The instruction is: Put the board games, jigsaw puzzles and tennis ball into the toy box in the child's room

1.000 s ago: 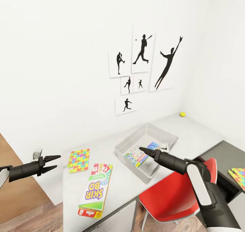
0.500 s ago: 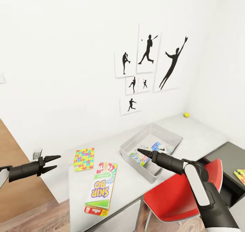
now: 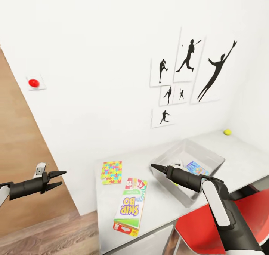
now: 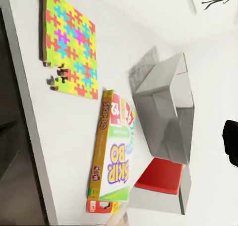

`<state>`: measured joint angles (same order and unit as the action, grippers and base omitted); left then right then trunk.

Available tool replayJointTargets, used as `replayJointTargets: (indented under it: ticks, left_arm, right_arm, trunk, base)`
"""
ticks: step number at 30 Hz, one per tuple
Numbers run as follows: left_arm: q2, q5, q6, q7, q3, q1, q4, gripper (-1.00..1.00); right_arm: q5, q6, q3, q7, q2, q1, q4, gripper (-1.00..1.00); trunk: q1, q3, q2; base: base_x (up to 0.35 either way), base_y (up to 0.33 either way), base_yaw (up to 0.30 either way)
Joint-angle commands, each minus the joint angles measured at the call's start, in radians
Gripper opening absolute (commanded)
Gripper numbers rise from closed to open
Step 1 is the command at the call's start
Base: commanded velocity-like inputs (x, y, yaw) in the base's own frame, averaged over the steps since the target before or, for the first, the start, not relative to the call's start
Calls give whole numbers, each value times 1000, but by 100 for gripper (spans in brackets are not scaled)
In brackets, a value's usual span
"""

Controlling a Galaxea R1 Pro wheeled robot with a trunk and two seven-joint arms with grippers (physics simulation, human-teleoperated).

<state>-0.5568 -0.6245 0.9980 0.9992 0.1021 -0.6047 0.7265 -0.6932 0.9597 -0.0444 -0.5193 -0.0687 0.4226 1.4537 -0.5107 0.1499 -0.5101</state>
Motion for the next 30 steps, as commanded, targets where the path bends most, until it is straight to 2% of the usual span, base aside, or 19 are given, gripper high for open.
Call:
replayJointTargets:
  ticks: [1, 8, 30]
  left_arm:
    - [0, 1, 4, 3, 1, -1, -1, 100]
    - [0, 1, 4, 4, 1, -1, -1, 100]
    - [0, 0, -19, 6, 1, 0, -1, 100]
  right_arm:
    - [4, 5, -2, -6, 0, 1, 1, 100]
    - [4, 5, -2, -7, 0, 1, 1, 100]
    - [4, 5, -2, -6, 0, 1, -1, 100]
  trunk:
    - [-1, 1, -2]
    - [-1, 0, -2]
    - [-1, 0, -2]
  base:
    - [36, 184, 273]
    - [16, 66, 145]
    - [84, 50, 7]
